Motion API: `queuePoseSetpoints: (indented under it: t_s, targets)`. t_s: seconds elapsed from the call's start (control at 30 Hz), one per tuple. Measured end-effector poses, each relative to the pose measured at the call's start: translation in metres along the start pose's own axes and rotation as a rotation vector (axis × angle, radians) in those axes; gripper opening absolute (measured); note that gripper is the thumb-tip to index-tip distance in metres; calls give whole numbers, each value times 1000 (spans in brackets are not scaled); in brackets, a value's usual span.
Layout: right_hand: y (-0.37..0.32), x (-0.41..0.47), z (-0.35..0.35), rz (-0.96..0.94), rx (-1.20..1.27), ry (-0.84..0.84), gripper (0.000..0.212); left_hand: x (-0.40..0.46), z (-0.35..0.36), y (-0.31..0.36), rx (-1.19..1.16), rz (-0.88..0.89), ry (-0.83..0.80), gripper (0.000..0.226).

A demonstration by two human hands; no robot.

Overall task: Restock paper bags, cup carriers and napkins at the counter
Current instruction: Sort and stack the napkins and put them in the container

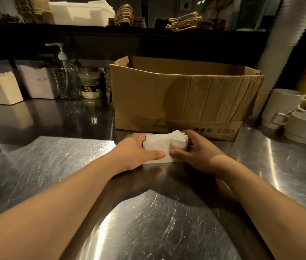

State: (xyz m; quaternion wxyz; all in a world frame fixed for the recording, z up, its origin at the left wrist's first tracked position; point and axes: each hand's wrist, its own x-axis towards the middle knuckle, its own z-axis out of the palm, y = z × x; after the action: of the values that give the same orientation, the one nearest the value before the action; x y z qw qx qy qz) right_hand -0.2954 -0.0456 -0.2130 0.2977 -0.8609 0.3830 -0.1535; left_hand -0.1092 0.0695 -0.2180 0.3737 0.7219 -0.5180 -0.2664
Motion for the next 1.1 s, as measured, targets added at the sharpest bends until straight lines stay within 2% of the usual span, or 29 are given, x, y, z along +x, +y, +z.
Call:
queuePoseSetpoints:
  t_s: [0.07, 0.13, 0.17, 0.23, 0.33, 0.4, 0.43, 0.53, 0.57, 0.67, 0.8, 0.9, 1.0, 1.1]
  targets:
    - [4, 1, 0, -30, 243, -6, 57, -1, -1, -1, -72, 16, -14, 49]
    - [6, 0, -2, -63, 331, -41, 35, -1, -2, -4, -97, 30, -34, 54]
    - [5, -2, -4, -80, 359, -67, 32, 0, -2, -4, -87, 30, -39, 56]
    - [3, -4, -7, -83, 353, -86, 43, 0, -2, -4, -48, 17, -30, 52]
    - [3, -7, -9, -137, 314, -70, 84, 0, -4, -4, -82, 23, -39, 41]
    - [3, -8, -9, -192, 320, -71, 94, -3, -5, -4, -106, 67, -87, 42]
    - [4, -7, -8, -208, 314, -65, 86, -4, -6, -4, -118, 92, -106, 47]
    - [2, -7, -5, -218, 341, -51, 32, -3, -6, -5, -109, 102, -114, 53]
    - [3, -7, -4, -210, 384, -55, 24, -3, -6, -4, -92, 89, -118, 51]
    - [4, -6, -3, -202, 483, -56, 27, -4, -6, -1, -23, 48, -121, 39]
    - [2, -5, 0, -225, 374, -62, 31, -7, -5, 4, 21, 57, -136, 21]
    - [1, -6, -3, -197, 272, -25, 27, -6, -5, 1, -14, 26, -96, 21]
    - [-2, -8, -8, -178, 156, 8, 24, -6, -6, 1, -38, 8, -97, 39]
    - [-5, -11, -8, -167, 158, -7, 23, -8, -6, 4, 16, 19, -102, 23]
